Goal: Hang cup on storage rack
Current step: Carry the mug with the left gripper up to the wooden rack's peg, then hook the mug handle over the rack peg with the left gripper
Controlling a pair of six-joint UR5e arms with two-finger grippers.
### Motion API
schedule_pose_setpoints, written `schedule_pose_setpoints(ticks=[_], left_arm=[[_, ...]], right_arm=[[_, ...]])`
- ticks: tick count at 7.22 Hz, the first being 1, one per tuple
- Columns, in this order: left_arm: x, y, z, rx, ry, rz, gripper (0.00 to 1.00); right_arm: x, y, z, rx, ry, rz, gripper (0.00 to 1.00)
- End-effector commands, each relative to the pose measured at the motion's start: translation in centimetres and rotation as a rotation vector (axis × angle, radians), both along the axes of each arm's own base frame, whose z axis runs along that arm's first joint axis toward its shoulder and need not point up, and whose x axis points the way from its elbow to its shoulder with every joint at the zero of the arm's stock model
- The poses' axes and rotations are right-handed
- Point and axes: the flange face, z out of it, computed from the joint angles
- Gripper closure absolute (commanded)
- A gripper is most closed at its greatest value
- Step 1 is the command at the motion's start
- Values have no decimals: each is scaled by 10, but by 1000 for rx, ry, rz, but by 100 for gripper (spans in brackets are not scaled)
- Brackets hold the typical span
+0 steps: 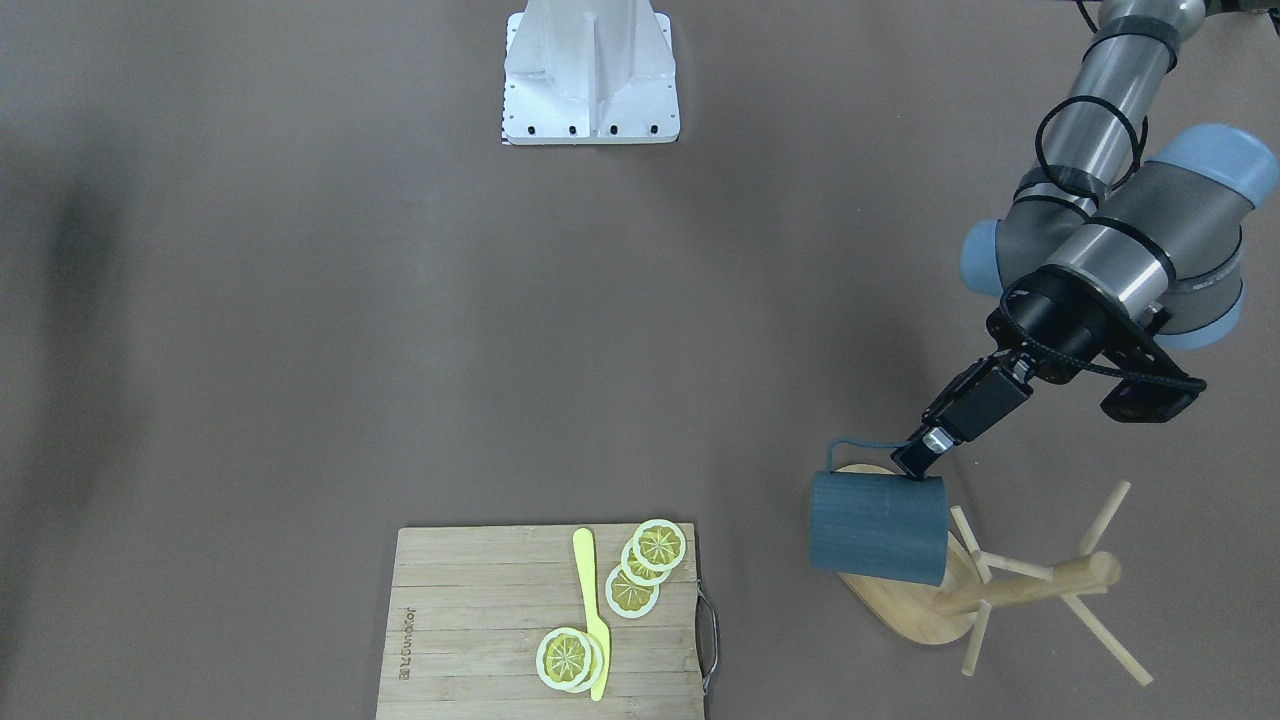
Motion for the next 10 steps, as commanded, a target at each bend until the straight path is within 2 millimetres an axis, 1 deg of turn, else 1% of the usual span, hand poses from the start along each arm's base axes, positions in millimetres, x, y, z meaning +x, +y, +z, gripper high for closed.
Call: schedule_pose_setpoints(ticks=[1, 2, 3, 4, 5, 6, 8, 9, 10], left_arm=[[-4, -8, 27, -47, 112, -21, 100], [-5, -10, 30, -88, 156, -23, 100], [-11, -9, 38, -145, 275, -32, 100], [-9, -9, 50, -147, 297, -28, 100], [-6, -12, 51, -154, 298, -26, 100], [-7, -11, 54, -208, 355, 1, 100], [-13, -11, 73, -310, 534, 28, 100], [-10, -9, 79, -335, 578, 36, 100], [-7, -8, 82, -346, 586, 38, 100]], right_arm=[[-1, 0, -1, 1, -2, -1, 0], [0, 1, -2, 2, -2, 1, 0], [0, 2, -2, 2, -2, -1, 0], [0, 2, -2, 2, -2, -1, 0], [0, 2, -3, 3, -4, 2, 0], [0, 3, -6, 5, -5, 3, 0], [1, 2, -6, 5, -5, 4, 0], [1, 3, -9, 8, -8, 6, 0], [2, 9, -11, 12, -9, 7, 0]])
